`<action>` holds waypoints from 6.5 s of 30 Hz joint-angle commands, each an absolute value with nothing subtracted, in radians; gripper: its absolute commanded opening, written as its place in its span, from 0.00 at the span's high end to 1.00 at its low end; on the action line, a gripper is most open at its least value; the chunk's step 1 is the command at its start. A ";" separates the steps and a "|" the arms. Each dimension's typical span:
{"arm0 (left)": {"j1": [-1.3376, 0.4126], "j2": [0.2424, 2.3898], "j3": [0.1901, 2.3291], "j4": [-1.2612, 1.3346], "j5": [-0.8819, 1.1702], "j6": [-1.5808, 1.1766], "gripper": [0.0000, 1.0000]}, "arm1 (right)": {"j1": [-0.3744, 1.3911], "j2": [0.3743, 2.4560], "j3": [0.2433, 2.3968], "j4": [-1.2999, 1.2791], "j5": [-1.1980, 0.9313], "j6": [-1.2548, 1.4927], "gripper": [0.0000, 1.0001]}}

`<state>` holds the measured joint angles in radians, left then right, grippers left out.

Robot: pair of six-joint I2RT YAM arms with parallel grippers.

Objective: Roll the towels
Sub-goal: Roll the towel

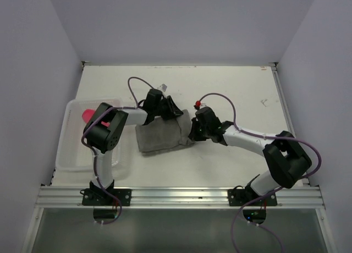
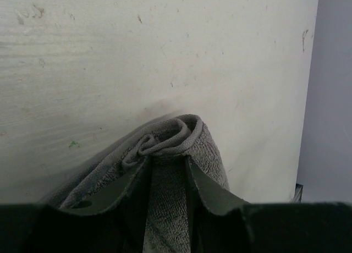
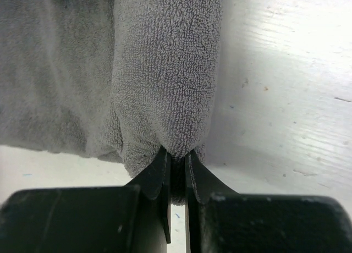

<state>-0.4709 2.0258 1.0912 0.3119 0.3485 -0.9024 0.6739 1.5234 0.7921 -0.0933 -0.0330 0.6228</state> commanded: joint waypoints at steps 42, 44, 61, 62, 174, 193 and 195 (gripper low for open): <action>-0.380 1.776 0.876 0.571 0.546 -1.043 0.64 | 1.193 1.965 1.284 -0.739 0.888 0.491 1.00; -0.377 1.763 0.877 0.568 0.545 -1.034 0.64 | 1.193 1.962 1.272 -0.726 0.879 0.497 1.00; -0.434 1.923 0.833 0.853 0.555 -1.167 0.64 | 1.192 1.890 1.186 -0.603 0.848 0.522 1.00; -0.439 1.933 0.833 0.856 0.554 -1.170 0.64 | 1.190 1.888 1.186 -0.601 0.847 0.522 1.00; -0.430 1.792 0.965 0.176 0.244 -0.836 0.64 | 1.199 1.710 1.087 -0.531 0.966 0.434 1.00; -0.408 1.695 0.785 0.481 0.460 -0.974 0.64 | 1.361 1.919 1.201 -0.603 1.075 0.477 1.00; -0.408 1.697 0.763 0.537 0.489 -0.992 0.64 | 1.364 1.925 1.204 -0.603 1.075 0.477 1.00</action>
